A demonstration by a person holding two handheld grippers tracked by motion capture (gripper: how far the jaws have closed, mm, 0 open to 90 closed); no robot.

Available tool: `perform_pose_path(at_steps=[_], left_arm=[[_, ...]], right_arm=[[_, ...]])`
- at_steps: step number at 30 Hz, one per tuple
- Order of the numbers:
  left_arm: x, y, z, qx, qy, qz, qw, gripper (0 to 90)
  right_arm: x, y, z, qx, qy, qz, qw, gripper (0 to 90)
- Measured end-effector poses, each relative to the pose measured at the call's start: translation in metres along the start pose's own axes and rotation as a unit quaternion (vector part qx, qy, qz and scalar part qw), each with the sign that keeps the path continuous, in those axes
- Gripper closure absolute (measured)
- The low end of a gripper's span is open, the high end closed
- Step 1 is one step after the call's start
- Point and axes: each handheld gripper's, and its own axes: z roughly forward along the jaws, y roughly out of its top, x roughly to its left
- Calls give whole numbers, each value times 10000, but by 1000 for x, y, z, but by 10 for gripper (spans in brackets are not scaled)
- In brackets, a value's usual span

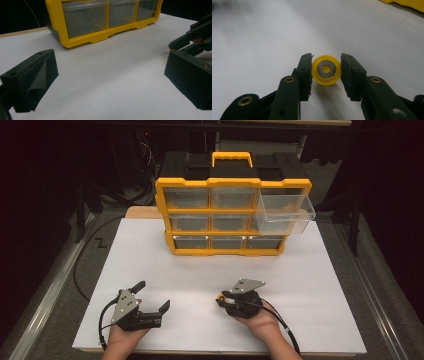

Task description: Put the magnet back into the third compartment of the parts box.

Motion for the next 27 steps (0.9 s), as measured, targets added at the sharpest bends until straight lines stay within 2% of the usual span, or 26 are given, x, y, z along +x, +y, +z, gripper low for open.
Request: perform_pose_path(at_steps=[11,21,27], left_arm=[[0,0,0,14,-10,34,10000,0],[1,1,-1,-9,2,33,10000,0],[1,1,-1,-19,-6,40,10000,0]], right_arm=[[-12,-7,-17,-42,-23,104,9999,651],[-25,-21,-43,-110,-227,244,9994,651],[-33,-25,-50,-121,-311,371,9988,651]])
